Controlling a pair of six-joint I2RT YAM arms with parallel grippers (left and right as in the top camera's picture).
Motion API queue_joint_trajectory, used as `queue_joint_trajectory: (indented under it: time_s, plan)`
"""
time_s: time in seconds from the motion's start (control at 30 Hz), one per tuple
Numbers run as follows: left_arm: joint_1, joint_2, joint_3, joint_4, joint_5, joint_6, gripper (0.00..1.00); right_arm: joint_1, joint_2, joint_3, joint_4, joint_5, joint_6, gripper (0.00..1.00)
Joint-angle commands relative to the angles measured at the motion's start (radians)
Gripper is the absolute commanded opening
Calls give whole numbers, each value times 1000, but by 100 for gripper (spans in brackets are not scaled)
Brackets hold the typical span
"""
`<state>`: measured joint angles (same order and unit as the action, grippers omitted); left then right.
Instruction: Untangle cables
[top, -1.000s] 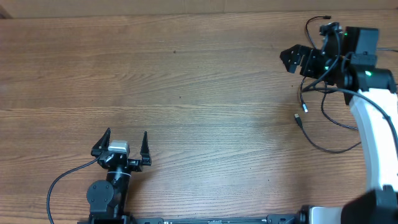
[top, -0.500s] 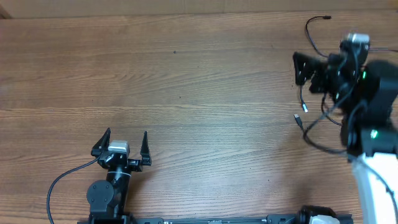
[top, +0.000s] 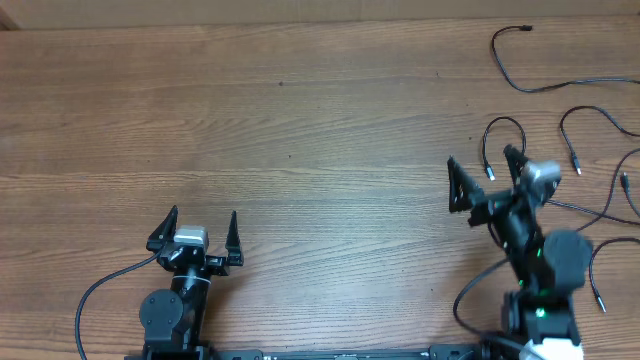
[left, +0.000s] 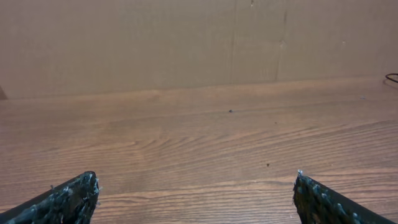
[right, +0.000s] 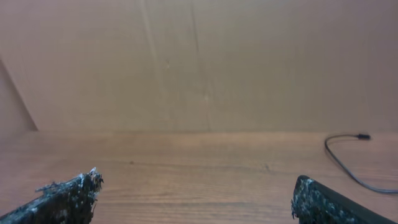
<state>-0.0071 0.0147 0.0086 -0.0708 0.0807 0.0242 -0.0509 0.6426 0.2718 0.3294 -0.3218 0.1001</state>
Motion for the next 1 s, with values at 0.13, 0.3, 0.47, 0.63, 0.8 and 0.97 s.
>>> queue_joint_trajectory:
  time_s: [0.13,0.3,0.47,0.63,0.8,0.97]
  plan:
    - [-6,-11,-4,-3,-3,-17,100,18,-169,-202,84,8,-5,100]
    - [-6,-11,-4,-3,-3,-17,100,18,-261,-261,43,8,-5,100]
    - [-6,-11,-4,-2,-3,-17,100,18,-335,-264,-103,17,-5,100]
    - [-6,-11,-4,-3,-3,-17,100,18,-371,-264,-201,42,-5,100]
    - [-6,-11,-4,-3,-3,-17,100,18,-412,-264,-299,42,-5,100]
    - [-6,-11,-4,-3,-3,-17,100,18,-532,-264,-392,60,-5,100]
